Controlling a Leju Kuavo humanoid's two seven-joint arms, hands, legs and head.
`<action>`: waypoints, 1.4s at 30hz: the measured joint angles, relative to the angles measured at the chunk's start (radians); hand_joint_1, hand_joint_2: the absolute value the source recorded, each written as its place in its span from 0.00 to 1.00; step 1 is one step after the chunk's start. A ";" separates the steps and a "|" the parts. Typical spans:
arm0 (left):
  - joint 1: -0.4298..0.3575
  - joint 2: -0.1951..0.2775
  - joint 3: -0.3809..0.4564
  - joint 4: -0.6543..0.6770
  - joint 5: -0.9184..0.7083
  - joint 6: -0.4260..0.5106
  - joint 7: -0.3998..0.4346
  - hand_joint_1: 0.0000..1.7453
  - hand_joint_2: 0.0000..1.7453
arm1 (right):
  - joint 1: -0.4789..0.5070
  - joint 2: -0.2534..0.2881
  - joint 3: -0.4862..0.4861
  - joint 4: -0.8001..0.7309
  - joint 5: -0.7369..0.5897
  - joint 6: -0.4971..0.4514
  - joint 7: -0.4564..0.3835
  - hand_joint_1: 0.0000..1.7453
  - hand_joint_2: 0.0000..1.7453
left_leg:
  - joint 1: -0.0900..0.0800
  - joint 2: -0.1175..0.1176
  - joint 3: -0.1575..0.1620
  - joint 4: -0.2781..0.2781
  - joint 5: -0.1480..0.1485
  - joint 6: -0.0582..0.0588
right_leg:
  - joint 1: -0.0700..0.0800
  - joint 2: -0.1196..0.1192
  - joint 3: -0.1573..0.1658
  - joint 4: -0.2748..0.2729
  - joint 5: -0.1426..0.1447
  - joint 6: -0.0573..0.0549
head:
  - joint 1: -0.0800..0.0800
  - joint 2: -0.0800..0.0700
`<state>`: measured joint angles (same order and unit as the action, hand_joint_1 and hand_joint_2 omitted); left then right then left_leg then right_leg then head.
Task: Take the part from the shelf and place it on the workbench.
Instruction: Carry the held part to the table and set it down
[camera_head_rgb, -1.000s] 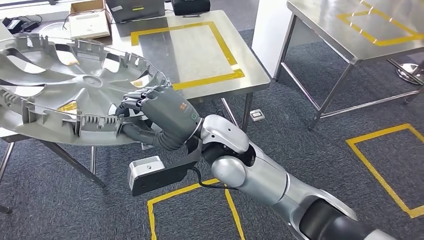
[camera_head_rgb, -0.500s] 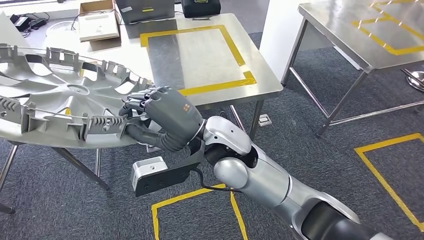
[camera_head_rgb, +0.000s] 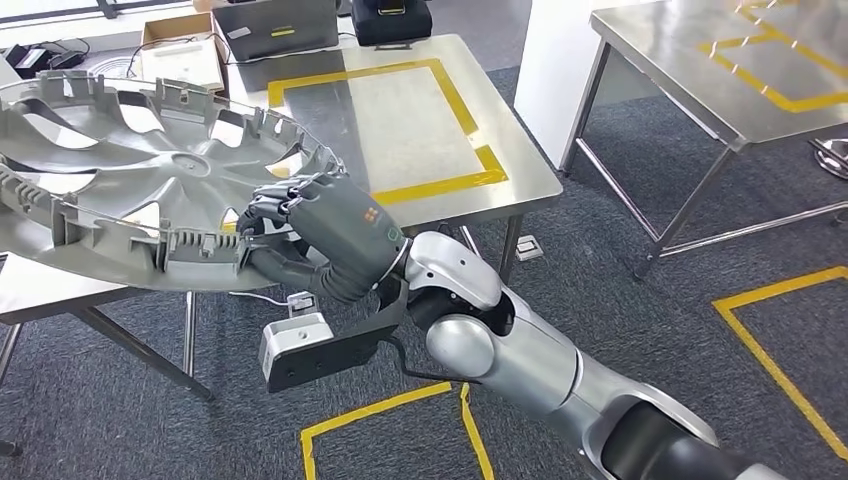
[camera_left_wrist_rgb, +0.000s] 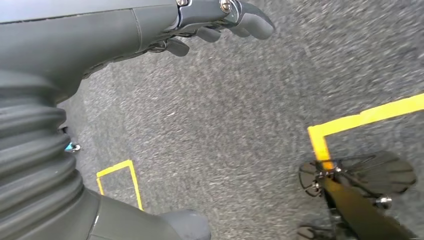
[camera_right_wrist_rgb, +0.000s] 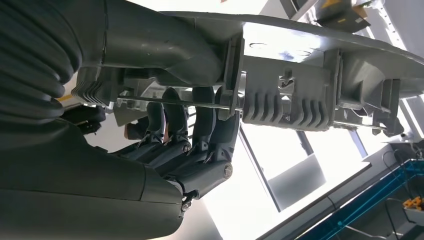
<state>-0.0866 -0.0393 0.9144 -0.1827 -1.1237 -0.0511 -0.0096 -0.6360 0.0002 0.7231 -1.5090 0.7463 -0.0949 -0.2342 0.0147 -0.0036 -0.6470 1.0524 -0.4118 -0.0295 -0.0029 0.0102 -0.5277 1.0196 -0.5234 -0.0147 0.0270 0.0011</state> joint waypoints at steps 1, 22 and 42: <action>0.000 0.000 0.000 0.000 0.000 0.000 0.000 0.00 1.00 | -0.001 0.000 0.000 0.000 0.000 0.000 0.000 1.00 1.00 | -0.002 0.000 0.006 -0.011 -0.010 0.007 | 0.002 0.001 -0.002 0.000 -0.004 0.005 | 0.000 0.000; -0.002 -0.003 0.000 -0.001 0.000 0.000 -0.002 0.00 1.00 | -0.005 0.000 -0.002 -0.002 -0.001 0.000 -0.001 1.00 1.00 | -0.003 -0.003 0.046 0.096 -0.158 -0.004 | 0.000 -0.006 -0.069 -0.006 0.070 -0.022 | 0.005 0.000; 0.001 -0.004 0.000 0.000 -0.010 0.000 0.000 0.00 1.00 | 0.010 -0.006 -0.010 -0.004 0.006 -0.002 0.000 1.00 1.00 | 0.000 -0.003 0.067 -0.021 -0.068 0.041 | -0.002 -0.004 -0.199 0.253 -0.021 0.029 | 0.008 0.000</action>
<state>-0.0857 -0.0438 0.9148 -0.1824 -1.1339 -0.0515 -0.0092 -0.6264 -0.0053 0.7135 -1.5126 0.7518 -0.0965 -0.2340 0.0150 -0.0065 -0.5803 1.0313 -0.4794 0.0113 -0.0048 0.0067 -0.7262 1.2723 -0.5441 0.0140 0.0350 0.0012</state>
